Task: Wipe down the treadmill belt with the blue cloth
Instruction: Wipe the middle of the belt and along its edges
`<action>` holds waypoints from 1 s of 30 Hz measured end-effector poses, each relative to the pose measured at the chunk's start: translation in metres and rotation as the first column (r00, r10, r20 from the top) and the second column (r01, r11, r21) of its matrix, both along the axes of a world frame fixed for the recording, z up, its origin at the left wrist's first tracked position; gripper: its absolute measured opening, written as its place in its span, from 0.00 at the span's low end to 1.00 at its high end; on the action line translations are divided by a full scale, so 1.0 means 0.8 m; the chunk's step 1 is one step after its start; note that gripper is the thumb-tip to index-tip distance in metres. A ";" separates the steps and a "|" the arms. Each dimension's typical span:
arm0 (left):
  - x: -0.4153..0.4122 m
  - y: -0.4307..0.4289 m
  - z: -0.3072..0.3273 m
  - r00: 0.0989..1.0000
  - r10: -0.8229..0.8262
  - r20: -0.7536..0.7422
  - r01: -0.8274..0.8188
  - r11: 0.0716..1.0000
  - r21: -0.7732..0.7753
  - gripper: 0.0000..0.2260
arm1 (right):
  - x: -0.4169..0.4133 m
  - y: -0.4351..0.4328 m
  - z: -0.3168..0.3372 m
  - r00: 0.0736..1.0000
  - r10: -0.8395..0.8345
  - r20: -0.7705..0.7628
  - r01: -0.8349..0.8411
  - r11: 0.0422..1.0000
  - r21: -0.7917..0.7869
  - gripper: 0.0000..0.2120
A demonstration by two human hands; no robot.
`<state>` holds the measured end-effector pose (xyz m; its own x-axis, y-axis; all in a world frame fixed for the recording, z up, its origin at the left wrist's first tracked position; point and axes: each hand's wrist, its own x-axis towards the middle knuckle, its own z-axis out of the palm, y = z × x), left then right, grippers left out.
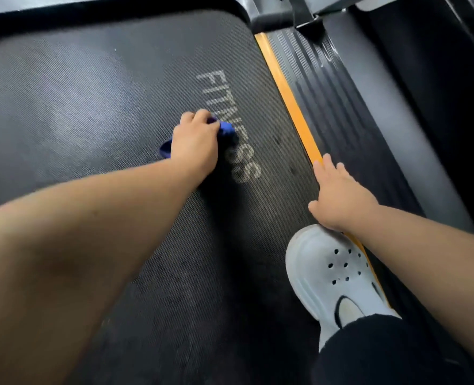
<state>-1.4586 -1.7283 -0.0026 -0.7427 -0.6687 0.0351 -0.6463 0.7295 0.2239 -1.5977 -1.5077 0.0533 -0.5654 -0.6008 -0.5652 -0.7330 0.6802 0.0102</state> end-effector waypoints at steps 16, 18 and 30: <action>-0.013 0.016 -0.020 0.995 -0.026 -0.092 0.027 1.000 0.010 0.16 | -0.004 0.014 -0.014 1.000 -0.022 -0.001 0.022 0.978 -0.206 0.32; 0.014 0.050 -0.028 0.967 -0.221 -0.129 0.218 0.975 -0.033 0.18 | -0.005 0.016 -0.017 0.999 -0.007 -0.038 -0.002 0.975 -0.224 0.33; -0.033 0.013 -0.018 0.996 0.023 -0.085 -0.020 0.999 0.030 0.17 | -0.023 0.018 -0.019 0.994 0.050 -0.094 -0.075 0.954 -0.290 0.31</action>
<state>-1.4847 -1.7177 -0.0170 -0.7233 -0.6861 0.0782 -0.6392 0.7080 0.3002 -1.6161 -1.4930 0.0383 -0.5595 -0.7683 -0.3109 -0.7790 0.6156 -0.1191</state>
